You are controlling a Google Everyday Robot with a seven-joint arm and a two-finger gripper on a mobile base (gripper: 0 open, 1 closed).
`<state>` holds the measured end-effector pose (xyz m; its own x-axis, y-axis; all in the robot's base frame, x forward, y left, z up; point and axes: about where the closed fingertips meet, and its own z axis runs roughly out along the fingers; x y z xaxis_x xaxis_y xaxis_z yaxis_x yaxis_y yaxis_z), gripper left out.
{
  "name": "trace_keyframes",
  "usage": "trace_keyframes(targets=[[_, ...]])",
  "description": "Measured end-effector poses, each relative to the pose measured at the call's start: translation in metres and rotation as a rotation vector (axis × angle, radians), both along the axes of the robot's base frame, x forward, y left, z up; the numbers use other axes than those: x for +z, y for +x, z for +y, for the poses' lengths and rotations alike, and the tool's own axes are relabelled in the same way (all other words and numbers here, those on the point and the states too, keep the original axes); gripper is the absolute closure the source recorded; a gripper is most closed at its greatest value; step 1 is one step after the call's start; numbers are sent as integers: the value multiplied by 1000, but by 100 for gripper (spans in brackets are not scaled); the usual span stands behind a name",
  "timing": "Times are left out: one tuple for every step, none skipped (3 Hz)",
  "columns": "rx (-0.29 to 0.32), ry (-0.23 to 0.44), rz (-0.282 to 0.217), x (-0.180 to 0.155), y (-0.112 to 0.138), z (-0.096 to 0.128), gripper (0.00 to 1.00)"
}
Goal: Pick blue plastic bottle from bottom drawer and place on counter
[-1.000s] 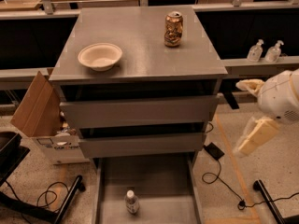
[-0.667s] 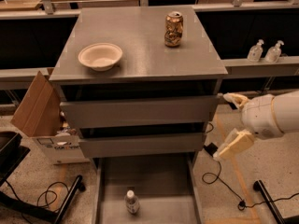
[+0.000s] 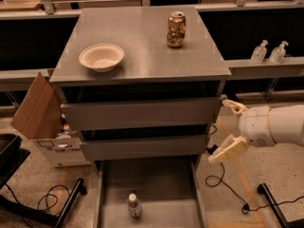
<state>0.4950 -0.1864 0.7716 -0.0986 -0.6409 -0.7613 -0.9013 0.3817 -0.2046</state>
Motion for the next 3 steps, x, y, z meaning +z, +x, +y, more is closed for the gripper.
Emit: trace_keyframes(targets=[[18,41,12,-21,-1,10,0],[18,120,27,-78,-13,27,0],[30,143,18,-157,-26,44,0]])
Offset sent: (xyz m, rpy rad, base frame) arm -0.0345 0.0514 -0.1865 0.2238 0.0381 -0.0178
